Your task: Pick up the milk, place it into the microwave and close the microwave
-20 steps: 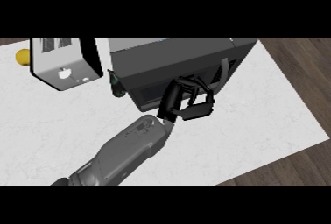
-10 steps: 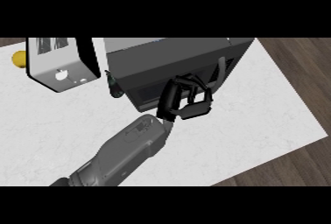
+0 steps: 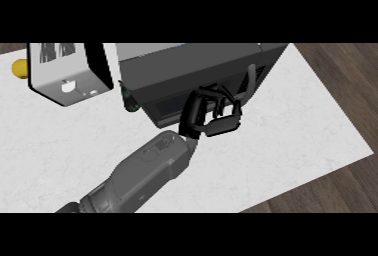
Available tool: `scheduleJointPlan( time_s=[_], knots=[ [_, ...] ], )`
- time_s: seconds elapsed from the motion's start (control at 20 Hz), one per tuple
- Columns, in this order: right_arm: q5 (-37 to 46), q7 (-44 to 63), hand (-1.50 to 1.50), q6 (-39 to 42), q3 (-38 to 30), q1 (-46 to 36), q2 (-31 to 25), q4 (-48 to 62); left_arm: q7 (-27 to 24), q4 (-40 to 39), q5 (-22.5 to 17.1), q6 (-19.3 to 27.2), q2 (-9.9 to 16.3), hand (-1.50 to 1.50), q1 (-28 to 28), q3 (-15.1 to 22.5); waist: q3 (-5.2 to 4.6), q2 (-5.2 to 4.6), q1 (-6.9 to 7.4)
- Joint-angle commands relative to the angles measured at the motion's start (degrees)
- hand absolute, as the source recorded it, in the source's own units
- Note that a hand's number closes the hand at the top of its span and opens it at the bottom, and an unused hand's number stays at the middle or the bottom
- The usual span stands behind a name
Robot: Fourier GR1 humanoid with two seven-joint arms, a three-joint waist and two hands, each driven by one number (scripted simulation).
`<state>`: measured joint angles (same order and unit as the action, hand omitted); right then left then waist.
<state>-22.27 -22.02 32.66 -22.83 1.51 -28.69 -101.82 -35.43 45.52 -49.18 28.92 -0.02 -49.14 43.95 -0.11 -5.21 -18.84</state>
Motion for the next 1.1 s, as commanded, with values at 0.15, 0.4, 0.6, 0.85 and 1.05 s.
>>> scheduleJointPlan(
  time_s=[0.15,0.4,0.6,0.85,1.05],
  knots=[
    [-0.6,0.8,-1.5,0.3,-1.9,-2.6,-3.1,1.4,-0.8,-4.1,-2.5,-1.0,0.0,1.5,-4.8,-1.9,-0.13,-0.67,-0.46],
    [-1.4,0.8,-1.5,0.6,-2.6,-3.8,-4.0,3.5,-1.4,-4.5,-3.6,-1.3,0.0,1.5,-5.8,-1.0,0.08,-0.8,-0.47],
    [0.2,1.0,-1.5,1.3,-4.1,-4.1,-7.2,3.8,-2.8,-5.3,-4.4,-0.9,0.0,1.5,-5.7,-1.0,0.04,-0.59,-0.82],
    [0.5,0.4,-1.5,0.9,-5.3,-5.9,-8.4,5.8,-3.2,-5.0,-6.0,-0.6,0.0,1.5,-5.7,-0.3,0.18,-1.2,-0.85],
    [-1.4,0.5,-1.5,2.8,-5.2,-5.7,-8.7,7.6,-3.8,-5.7,-6.6,-0.8,0.0,1.5,-6.2,0.0,0.29,-0.98,-1.07]
  ],
)
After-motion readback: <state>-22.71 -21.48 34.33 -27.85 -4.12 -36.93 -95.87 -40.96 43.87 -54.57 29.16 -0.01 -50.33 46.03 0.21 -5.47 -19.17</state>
